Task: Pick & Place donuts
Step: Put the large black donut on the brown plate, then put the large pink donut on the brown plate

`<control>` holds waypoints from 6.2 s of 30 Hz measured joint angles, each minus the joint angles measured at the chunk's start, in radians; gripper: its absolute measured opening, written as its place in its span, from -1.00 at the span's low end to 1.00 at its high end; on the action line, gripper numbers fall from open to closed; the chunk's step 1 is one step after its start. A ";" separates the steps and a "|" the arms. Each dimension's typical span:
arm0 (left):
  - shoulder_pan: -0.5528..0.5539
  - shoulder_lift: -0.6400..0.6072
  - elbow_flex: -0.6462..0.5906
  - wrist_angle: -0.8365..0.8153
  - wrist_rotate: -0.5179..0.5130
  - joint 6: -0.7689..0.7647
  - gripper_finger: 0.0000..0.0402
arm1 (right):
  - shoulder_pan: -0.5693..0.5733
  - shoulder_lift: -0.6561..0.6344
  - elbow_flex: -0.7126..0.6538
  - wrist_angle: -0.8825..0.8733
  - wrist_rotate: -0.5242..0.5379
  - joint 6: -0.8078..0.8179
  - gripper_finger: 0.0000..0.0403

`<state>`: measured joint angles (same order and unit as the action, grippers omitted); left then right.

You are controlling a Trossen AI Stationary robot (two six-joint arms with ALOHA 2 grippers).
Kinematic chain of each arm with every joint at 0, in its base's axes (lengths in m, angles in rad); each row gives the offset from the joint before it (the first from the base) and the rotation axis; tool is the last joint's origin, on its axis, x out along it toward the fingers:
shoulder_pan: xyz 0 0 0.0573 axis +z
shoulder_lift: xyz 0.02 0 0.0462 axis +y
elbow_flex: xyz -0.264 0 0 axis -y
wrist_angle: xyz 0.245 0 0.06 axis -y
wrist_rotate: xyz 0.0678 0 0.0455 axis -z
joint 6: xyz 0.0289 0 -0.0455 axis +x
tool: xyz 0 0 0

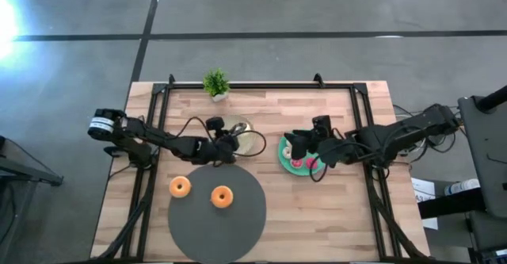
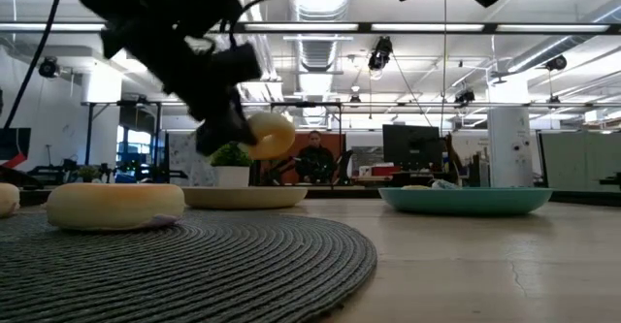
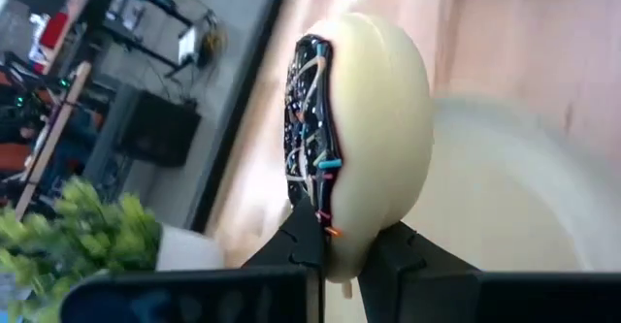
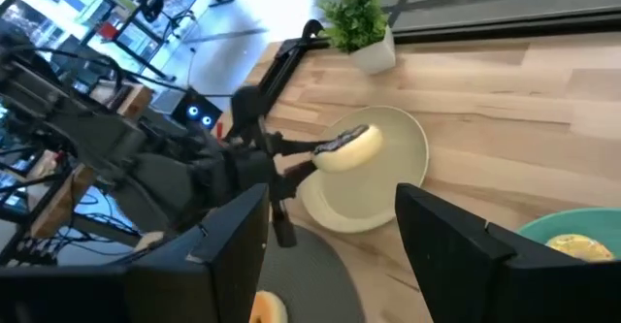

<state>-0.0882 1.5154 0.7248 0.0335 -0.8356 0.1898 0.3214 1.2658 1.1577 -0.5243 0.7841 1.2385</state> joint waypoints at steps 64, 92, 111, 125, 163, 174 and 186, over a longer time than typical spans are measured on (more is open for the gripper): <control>0.042 -0.084 0.060 -0.603 0.348 -0.060 -0.23 | -0.007 0.008 -0.004 0.005 0.000 -0.010 0.07; -0.306 -0.496 -0.032 -0.992 0.883 -0.593 -0.22 | 0.002 0.096 -0.006 0.005 -0.310 -0.117 0.07; -0.779 -0.378 -0.044 -0.958 0.658 -1.103 -0.23 | 0.001 0.185 -0.006 0.075 -0.314 -0.166 0.07; -0.804 -0.118 -0.037 -0.951 0.586 -1.186 -0.23 | -0.001 0.184 -0.006 0.069 -0.313 -0.161 0.07; -0.366 -1.000 -0.262 -0.007 0.780 -1.235 -1.00 | -0.059 0.318 0.068 0.555 -0.436 -1.013 0.07; -0.320 -0.938 -0.483 0.541 0.939 -1.356 -1.00 | -0.108 0.493 0.375 0.392 -0.558 -1.133 0.07; -0.298 -0.856 -0.486 0.550 0.983 -1.249 -1.00 | -0.138 0.639 0.594 0.279 -0.792 -1.214 0.07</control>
<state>-0.3860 0.6592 0.2390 0.5830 0.1471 -1.0593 0.1836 1.9046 1.7515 -0.2452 -0.0083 0.0244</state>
